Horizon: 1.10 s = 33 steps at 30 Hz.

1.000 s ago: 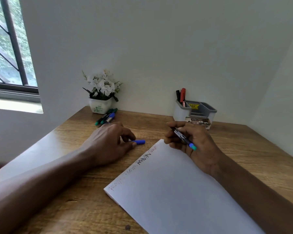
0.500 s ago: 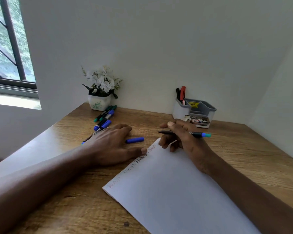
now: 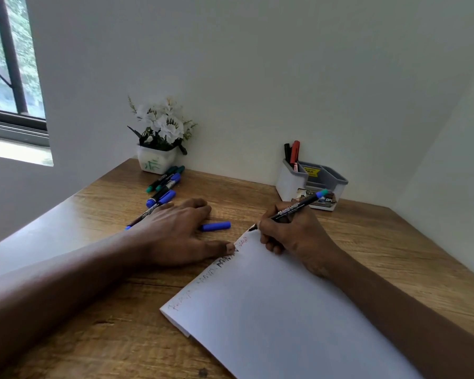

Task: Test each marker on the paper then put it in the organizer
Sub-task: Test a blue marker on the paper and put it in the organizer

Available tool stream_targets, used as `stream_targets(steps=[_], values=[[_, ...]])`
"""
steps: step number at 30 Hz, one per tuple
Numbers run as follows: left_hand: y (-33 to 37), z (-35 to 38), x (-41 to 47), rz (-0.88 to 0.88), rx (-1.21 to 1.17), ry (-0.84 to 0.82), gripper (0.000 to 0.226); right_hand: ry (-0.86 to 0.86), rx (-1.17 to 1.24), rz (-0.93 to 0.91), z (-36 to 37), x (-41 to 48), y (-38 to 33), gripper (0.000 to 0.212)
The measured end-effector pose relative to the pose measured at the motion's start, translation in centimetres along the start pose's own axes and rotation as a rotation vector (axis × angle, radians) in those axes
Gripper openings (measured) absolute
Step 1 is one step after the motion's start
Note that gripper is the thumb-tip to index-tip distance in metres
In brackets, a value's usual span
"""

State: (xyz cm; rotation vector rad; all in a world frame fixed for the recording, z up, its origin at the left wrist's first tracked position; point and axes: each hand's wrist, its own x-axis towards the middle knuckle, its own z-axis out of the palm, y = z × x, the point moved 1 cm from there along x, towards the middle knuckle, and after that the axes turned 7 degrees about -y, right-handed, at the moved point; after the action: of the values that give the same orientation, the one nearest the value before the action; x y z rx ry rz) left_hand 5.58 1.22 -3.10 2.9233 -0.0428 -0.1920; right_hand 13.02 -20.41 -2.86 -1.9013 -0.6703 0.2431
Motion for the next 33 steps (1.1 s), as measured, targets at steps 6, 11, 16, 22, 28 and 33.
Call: stream_targets(steps=[6, 11, 16, 22, 28, 33], values=[[-0.04, -0.06, -0.11, 0.003, -0.010, 0.006, 0.105, 0.019, -0.096, -0.055, 0.23, 0.18, 0.21, 0.014], [0.04, -0.18, -0.30, 0.006, -0.017, 0.003, 0.104, -0.008, -0.144, -0.048, 0.37, 0.28, 0.10, 0.015], [0.20, -0.29, -0.33, 0.001, -0.021, 0.000, 0.100, 0.011, -0.118, -0.058, 0.36, 0.22, 0.25, 0.015], [0.30, -0.40, -0.45, 0.000, -0.017, -0.012, 0.105, 0.015, -0.148, -0.063, 0.39, 0.34, 0.39, 0.014], [0.44, -0.47, -0.51, -0.001, -0.010, -0.020, 0.104, 0.028, -0.155, -0.065, 0.41, 0.25, 0.25, 0.015], [0.45, -0.40, -0.43, -0.001, 0.003, -0.006, 0.097, 0.052, -0.141, -0.067, 0.44, 0.26, 0.38, 0.016]])
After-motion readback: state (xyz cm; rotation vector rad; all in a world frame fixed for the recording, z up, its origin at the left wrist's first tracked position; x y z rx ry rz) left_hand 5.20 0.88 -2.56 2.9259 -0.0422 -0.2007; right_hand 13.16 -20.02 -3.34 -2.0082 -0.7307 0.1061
